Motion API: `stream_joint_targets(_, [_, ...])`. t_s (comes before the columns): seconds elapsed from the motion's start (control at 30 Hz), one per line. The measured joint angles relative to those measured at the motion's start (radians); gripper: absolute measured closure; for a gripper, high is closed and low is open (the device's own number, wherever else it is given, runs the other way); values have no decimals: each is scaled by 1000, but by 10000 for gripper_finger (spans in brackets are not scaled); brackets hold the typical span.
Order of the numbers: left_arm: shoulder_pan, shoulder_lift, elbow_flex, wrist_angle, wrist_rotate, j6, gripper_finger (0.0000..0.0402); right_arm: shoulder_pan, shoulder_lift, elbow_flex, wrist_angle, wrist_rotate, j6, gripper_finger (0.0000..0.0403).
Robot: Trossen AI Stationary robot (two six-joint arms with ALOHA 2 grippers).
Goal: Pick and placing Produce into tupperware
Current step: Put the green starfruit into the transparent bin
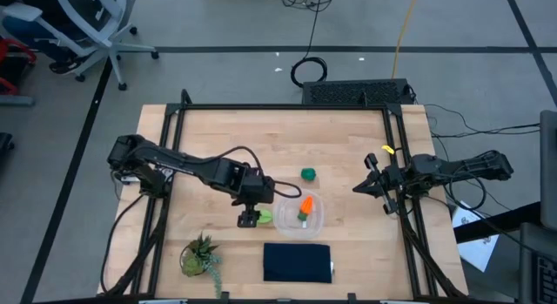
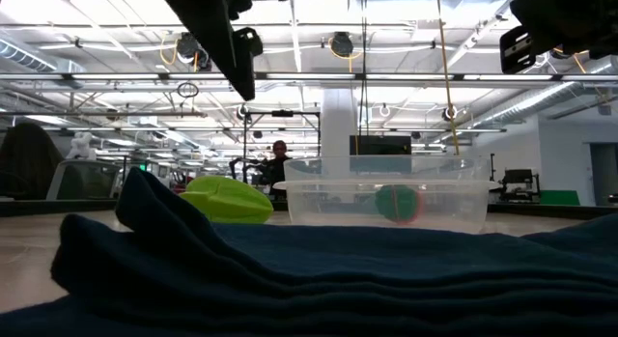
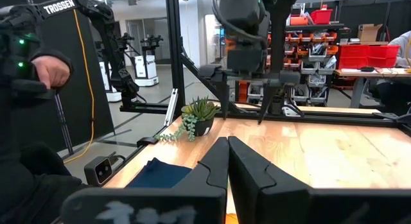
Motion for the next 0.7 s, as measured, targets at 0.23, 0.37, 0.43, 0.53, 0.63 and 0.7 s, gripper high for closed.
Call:
stream_joint_targets(0.23, [0,0,-87,87,23,-8,84,0,0,0,0,0,0,403])
stream_joint_targets(0.37, [0,0,-138,140,51,-7,85,0,0,0,0,0,0,403])
stream_joint_targets(0.43, [0,0,-160,179,66,-21,84,0,0,0,0,0,0,403])
stream_joint_targets(0.53, [0,0,-191,212,75,-25,84,0,0,0,0,0,0,403])
stream_joint_targets(0.63, [0,0,-216,255,76,-25,85,0,0,0,0,0,-2,403])
stream_joint_targets(0.7, [0,0,-240,295,76,-22,85,0,0,0,0,0,-4,403])
